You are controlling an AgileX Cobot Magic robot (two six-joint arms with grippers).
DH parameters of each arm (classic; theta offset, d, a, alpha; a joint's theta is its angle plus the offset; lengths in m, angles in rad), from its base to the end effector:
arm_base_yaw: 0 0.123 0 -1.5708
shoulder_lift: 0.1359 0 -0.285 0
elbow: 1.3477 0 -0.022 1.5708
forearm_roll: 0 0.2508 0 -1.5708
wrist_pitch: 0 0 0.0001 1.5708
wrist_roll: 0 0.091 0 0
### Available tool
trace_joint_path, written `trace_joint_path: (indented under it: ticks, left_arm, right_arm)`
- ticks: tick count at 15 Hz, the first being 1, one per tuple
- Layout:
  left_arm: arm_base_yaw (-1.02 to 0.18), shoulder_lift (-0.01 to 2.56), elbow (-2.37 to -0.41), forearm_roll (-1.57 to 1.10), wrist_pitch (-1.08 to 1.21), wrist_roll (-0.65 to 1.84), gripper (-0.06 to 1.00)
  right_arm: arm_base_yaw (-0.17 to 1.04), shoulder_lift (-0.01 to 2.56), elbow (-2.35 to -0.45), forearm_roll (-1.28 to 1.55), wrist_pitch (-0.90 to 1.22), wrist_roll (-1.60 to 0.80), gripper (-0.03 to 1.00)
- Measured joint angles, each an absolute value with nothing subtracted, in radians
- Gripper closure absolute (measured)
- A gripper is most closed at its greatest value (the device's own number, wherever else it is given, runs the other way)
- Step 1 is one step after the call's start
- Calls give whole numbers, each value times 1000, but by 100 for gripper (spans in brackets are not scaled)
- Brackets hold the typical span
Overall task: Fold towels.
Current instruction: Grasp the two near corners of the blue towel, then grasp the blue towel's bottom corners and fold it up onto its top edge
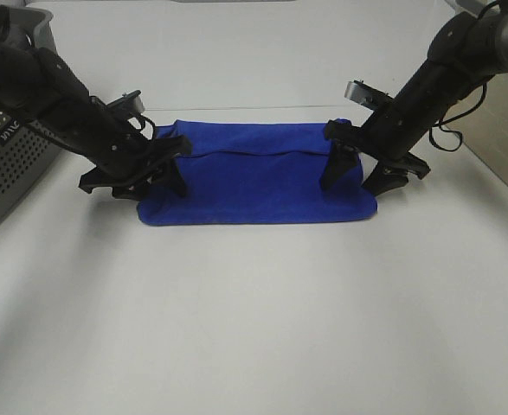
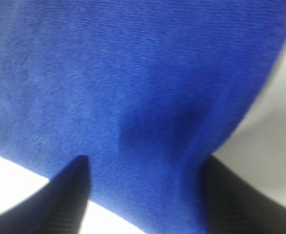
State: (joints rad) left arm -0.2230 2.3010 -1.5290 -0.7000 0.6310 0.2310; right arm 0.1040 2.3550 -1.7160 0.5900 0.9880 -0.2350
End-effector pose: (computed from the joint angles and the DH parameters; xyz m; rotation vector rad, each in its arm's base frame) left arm 0.4372 -0.1347 0.0877 -0.0959 2.8159 -0.6877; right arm 0.4544 0.0900 0.1029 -0.0228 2.9869 0.7509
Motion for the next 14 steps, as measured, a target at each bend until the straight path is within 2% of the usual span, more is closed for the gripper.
trace_joint_path:
  ticks: [2, 3, 4, 5, 9, 14]
  left_arm:
    - [-222, 2305, -1524, -688, 631, 227, 80]
    - [-222, 2306, -1524, -685, 633, 227, 89]
    - [-222, 2306, -1524, -681, 636, 227, 91]
    - [-222, 2306, -1524, -679, 649, 227, 91]
    - [-235, 2260, -1481, -595, 718, 230, 91]
    - [-252, 2077, -1225, -587, 721, 230, 91]
  right_arm:
    - [97, 2361, -1710, 567, 979, -205, 68]
    - [95, 2362, -1710, 557, 979, -200, 82]
    - [95, 2362, -1710, 546, 979, -197, 92]
    - [95, 2362, -1710, 542, 982, -196, 97]
    - [95, 2321, -1686, 542, 1027, -196, 97]
    - [95, 2101, -1316, 558, 948, -203, 97]
